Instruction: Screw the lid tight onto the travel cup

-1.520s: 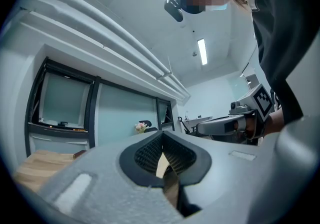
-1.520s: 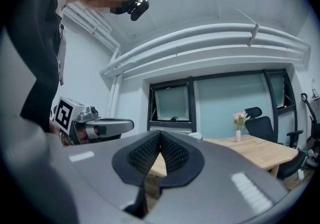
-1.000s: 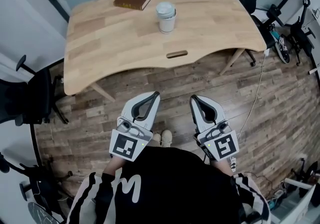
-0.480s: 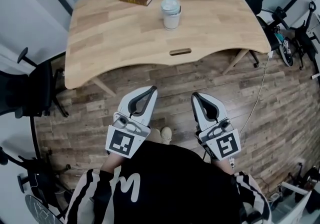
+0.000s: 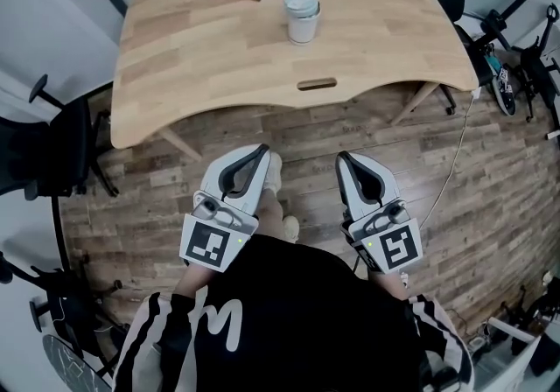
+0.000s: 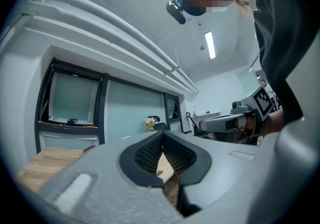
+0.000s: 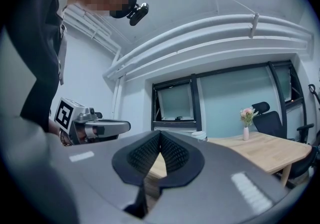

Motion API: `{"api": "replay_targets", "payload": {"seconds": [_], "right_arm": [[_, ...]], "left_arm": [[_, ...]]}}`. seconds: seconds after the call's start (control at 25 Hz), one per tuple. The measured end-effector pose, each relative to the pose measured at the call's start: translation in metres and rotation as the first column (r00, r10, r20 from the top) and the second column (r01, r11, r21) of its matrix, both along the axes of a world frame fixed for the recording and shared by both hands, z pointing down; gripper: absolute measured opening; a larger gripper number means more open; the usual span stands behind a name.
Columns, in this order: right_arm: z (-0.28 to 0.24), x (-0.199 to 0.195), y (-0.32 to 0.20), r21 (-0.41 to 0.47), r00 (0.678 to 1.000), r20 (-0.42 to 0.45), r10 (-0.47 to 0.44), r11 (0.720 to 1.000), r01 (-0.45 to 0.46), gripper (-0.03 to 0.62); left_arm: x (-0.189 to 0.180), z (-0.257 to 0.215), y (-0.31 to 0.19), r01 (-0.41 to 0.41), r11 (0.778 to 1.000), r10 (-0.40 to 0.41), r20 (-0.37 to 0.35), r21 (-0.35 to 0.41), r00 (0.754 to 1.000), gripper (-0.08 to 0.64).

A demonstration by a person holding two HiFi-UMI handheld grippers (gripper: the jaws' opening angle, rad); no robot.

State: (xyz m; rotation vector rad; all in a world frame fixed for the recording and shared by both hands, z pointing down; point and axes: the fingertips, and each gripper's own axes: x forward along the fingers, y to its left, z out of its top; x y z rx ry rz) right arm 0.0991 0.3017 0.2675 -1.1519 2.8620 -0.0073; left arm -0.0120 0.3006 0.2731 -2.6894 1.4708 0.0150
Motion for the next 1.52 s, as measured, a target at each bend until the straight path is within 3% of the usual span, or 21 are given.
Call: {"api": "replay_targets", "payload": {"seconds": [0.52, 1.52], "right_arm": [[-0.001, 0.008, -0.077, 0.014, 0.997, -0.040, 0.065, 0.998, -0.065, 0.001], [-0.011, -0.033, -0.261, 0.035, 0.992, -0.035, 0.120, 0.992, -0.119, 0.002]], "left_arm": [[0.000, 0.004, -0.086, -0.040, 0.999, 0.040, -0.015, 0.014, 0.999, 0.002], [-0.039, -0.003, -0.280, -0.097, 0.995, 0.097, 0.000, 0.024, 0.995, 0.002]]}}
